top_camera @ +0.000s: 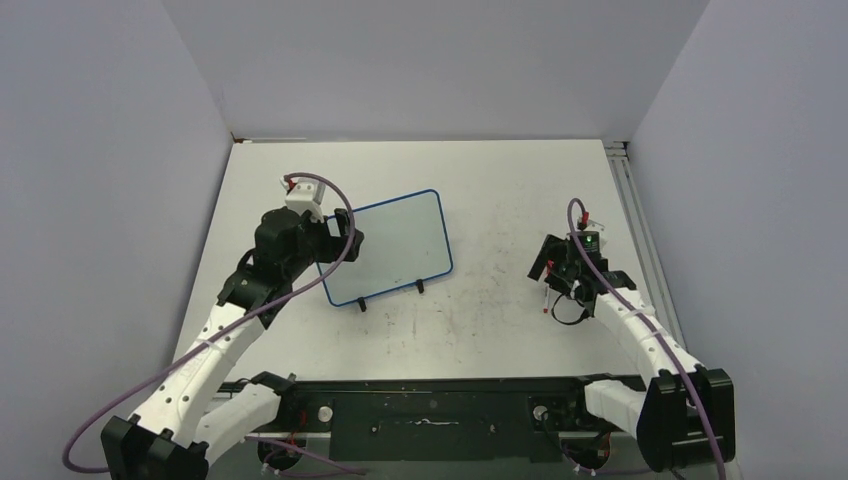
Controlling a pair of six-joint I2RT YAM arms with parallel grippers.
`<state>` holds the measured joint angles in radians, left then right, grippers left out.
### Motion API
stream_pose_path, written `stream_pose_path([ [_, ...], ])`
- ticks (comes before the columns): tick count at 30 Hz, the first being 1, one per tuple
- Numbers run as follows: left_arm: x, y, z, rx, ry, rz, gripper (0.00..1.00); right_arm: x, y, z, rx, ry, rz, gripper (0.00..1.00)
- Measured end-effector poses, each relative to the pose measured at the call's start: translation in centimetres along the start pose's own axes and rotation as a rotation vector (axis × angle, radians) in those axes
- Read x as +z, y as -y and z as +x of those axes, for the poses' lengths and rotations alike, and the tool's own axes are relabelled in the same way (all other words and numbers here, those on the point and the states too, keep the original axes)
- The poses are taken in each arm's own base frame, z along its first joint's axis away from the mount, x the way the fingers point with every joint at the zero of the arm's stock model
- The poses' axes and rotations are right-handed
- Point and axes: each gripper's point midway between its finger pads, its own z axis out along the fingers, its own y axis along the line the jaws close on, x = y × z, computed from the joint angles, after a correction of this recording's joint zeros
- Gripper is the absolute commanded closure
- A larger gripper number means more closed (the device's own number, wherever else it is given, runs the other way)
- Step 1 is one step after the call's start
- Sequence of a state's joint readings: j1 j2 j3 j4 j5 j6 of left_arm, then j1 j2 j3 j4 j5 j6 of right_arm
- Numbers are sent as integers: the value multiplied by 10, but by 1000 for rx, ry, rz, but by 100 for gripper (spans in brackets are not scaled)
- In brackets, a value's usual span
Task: Write a sentence on the whiteboard
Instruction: Move the whiteboard to the center of the board.
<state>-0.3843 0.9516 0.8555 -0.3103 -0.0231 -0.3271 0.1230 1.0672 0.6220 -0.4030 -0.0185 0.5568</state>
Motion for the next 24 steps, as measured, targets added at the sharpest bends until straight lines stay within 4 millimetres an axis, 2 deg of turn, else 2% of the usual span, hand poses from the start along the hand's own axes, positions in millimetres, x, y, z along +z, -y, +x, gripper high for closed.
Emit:
stream_pose_path([
  [3,-9,6,-8,22,42,42,18,12,10,11,-4,-50,54,20],
  [9,-22,15,-27,39,126,84,18,28,25,28,-32,-127,135,30],
  [17,-23,16,-29,43,134,93,18,39,36,44,-82,-199,185,51],
  [24,-21,15,-24,43,123,89,18,44,33,43,-145,-202,212,68],
])
